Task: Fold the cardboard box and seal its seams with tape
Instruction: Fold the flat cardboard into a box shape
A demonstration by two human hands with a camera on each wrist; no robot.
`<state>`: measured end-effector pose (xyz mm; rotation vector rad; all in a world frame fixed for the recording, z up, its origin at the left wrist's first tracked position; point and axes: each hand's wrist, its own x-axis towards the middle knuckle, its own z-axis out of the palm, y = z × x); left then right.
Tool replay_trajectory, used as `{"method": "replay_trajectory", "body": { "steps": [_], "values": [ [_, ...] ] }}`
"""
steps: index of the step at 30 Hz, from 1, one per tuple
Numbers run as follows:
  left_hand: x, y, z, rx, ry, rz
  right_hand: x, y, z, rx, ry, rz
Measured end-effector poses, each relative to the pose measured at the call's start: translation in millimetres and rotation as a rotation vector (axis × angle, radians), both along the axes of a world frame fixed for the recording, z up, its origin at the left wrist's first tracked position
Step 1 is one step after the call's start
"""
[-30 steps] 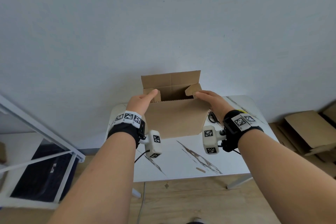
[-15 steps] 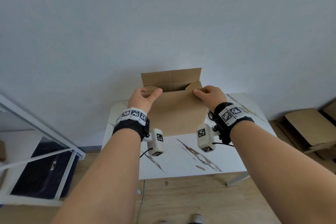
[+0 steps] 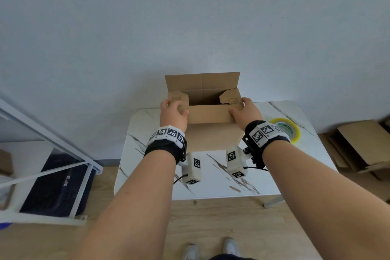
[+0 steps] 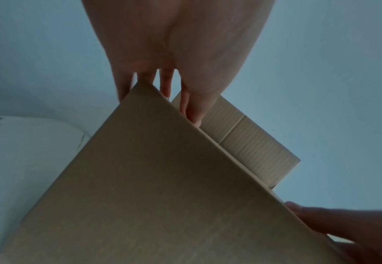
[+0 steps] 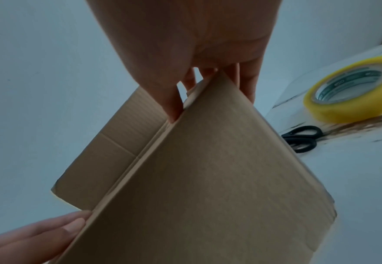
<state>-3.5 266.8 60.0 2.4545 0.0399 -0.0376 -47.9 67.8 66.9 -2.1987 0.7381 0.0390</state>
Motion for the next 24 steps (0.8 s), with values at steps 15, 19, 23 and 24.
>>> {"method": "replay_trajectory", "body": {
  "steps": [15, 19, 23, 24],
  "values": [
    [-7, -11, -3, 0.056, 0.052, -0.128, -8, 1, 5, -0.143, -0.119, -0.08],
    [-6, -6, -6, 0.086, 0.06, -0.129, 6, 1, 20, -0.361, -0.256, 0.063],
    [-7, -6, -7, 0.145, 0.062, -0.142, 18, 2, 26, -0.451, -0.22, 0.175],
    [-7, -6, -7, 0.163, 0.062, -0.142, 19, 2, 25, -0.457, -0.196, 0.203]
  ]
}}
